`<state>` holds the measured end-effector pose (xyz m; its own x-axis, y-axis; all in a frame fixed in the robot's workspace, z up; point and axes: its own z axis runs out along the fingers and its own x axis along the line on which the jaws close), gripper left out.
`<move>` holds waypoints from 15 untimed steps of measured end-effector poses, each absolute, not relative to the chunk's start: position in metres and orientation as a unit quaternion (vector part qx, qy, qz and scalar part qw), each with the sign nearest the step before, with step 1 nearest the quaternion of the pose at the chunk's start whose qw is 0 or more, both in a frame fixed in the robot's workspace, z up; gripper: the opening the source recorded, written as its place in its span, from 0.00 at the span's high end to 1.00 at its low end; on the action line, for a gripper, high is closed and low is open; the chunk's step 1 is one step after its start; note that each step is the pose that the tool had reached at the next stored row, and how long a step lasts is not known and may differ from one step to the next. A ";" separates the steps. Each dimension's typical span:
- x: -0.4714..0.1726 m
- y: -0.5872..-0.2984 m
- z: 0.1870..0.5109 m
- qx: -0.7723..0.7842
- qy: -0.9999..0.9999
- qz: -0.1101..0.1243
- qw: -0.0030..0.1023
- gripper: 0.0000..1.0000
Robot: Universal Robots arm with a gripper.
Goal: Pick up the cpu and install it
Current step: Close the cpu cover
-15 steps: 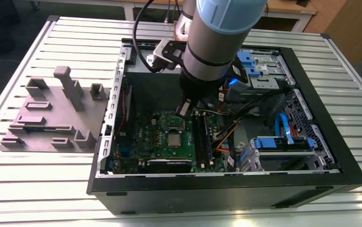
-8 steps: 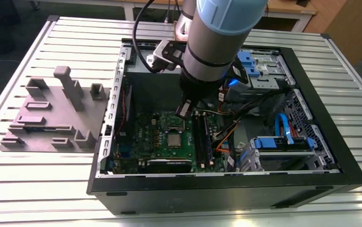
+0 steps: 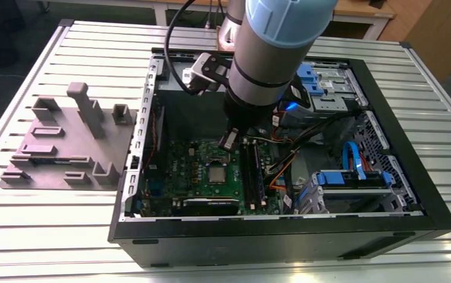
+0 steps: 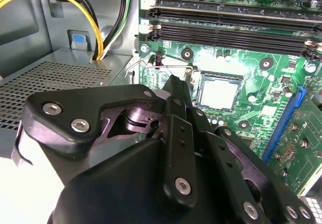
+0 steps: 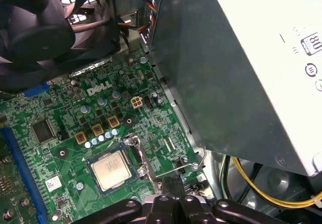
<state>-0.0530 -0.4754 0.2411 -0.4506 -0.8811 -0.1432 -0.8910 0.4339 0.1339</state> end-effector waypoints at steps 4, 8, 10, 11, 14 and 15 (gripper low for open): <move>-0.053 -0.476 0.241 -0.523 0.846 0.094 0.025 0.90; -0.053 -0.477 0.241 -0.523 0.846 0.094 0.025 0.90; -0.053 -0.478 0.241 -0.524 0.846 0.094 0.025 0.90; -0.053 -0.478 0.241 -0.524 0.846 0.094 0.025 0.90; -0.053 -0.478 0.241 -0.524 0.847 0.093 0.025 0.90; -0.053 -0.479 0.241 -0.524 0.847 0.093 0.024 0.90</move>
